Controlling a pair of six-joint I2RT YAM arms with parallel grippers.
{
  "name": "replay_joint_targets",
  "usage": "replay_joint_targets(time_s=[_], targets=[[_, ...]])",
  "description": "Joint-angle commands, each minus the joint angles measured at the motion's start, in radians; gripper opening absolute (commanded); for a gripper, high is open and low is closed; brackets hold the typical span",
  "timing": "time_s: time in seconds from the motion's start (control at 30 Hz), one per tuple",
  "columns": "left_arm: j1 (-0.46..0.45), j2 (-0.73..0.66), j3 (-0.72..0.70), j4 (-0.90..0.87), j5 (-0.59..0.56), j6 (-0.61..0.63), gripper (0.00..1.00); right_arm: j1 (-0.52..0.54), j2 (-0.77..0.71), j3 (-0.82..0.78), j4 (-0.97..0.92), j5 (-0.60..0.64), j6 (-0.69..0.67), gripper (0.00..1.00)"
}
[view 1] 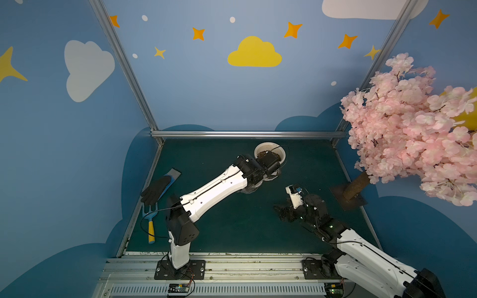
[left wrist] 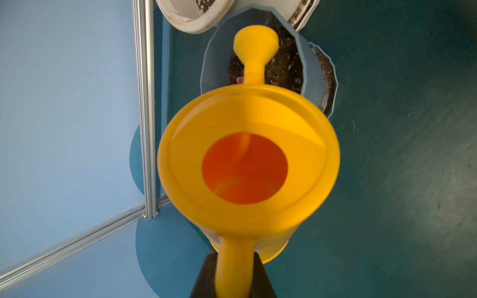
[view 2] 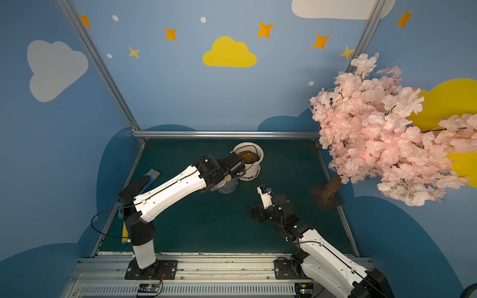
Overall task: Water the succulent around the soil edge
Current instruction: Water the soil of the potted plant with water, then place the watering can at the center of the board.
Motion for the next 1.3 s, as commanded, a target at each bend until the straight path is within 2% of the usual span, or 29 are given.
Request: replay_joint_targets(time_s=[0.0,0.33,0.63,0.83,0.97,1.13,1.27], targets=[[0.006,-0.097,-0.06,0.162,0.002,-0.017,0.03,0.008,-0.004,0.028,-0.014,0.004,-0.01,0.95],[0.013,-0.312,-0.303,0.407,0.108,-0.073,0.03,0.015,0.016,0.035,-0.019,0.009,-0.016,0.95],[0.016,-0.624,-0.651,0.707,0.391,-0.15,0.03,0.014,-0.023,0.034,-0.037,0.046,-0.005,0.95],[0.022,-0.844,-0.972,0.996,0.626,-0.181,0.03,0.013,-0.07,0.022,-0.031,0.045,-0.006,0.95],[0.02,-0.881,-1.118,1.102,0.694,-0.188,0.03,0.013,-0.124,0.011,-0.029,0.02,-0.01,0.95],[0.023,-0.869,-1.243,1.293,0.683,-0.253,0.03,0.013,-0.229,-0.029,-0.058,0.018,0.045,0.95],[0.022,-0.804,-1.306,1.413,0.676,-0.303,0.03,0.014,-0.336,-0.097,-0.059,0.045,0.095,0.95]])
